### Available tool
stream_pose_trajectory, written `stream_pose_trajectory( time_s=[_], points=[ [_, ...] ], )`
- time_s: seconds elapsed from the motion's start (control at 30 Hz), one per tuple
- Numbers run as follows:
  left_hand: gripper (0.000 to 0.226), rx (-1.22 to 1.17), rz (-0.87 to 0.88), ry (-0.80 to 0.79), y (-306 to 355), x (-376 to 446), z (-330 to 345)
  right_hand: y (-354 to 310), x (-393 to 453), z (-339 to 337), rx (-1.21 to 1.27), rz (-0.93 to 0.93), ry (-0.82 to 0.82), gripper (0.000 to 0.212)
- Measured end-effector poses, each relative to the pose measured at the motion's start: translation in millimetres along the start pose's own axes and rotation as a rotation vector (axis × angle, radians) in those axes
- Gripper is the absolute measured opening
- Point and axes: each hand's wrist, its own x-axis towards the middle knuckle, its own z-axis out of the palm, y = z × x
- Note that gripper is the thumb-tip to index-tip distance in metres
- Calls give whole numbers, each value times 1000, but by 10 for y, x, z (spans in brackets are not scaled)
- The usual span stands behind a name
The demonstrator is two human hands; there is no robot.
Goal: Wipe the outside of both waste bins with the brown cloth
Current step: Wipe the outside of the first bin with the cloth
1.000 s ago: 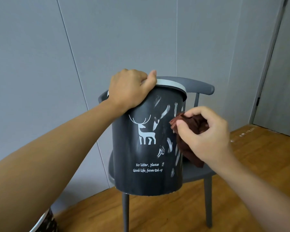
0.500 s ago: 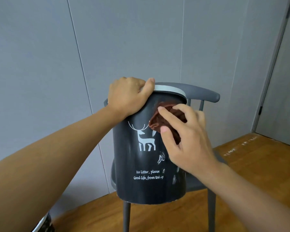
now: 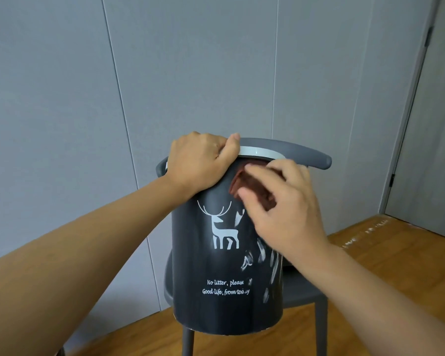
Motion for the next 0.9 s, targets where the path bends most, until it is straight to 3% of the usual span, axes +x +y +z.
stream_pose_trajectory(
  time_s=[0.1, 0.27, 0.43, 0.63, 0.7, 0.83, 0.9],
  points=[
    [60, -1, 23, 14, -9, -17, -6, -7, -107, -78, -39, -209, -103, 37],
    [61, 25, 53, 8, 64, -13, 8, 46, 144, -68, -114, -87, 44, 32],
    [62, 18, 26, 13, 12, -18, 9, 34, -176, -150, -49, -322, -176, 31],
    [64, 23, 38, 5, 50, -8, 14, 170, 111, -100, -20, 29, 47, 37],
    [64, 7, 19, -1, 29, 0, 16, 82, -35, -99, -32, -37, -6, 36],
    [67, -7, -3, -2, -18, 3, 8, -25, -353, -175, -38, -371, -294, 32],
    [72, 6, 5, -4, -20, 0, 8, 20, -230, -170, -14, -289, -254, 29]
  ],
)
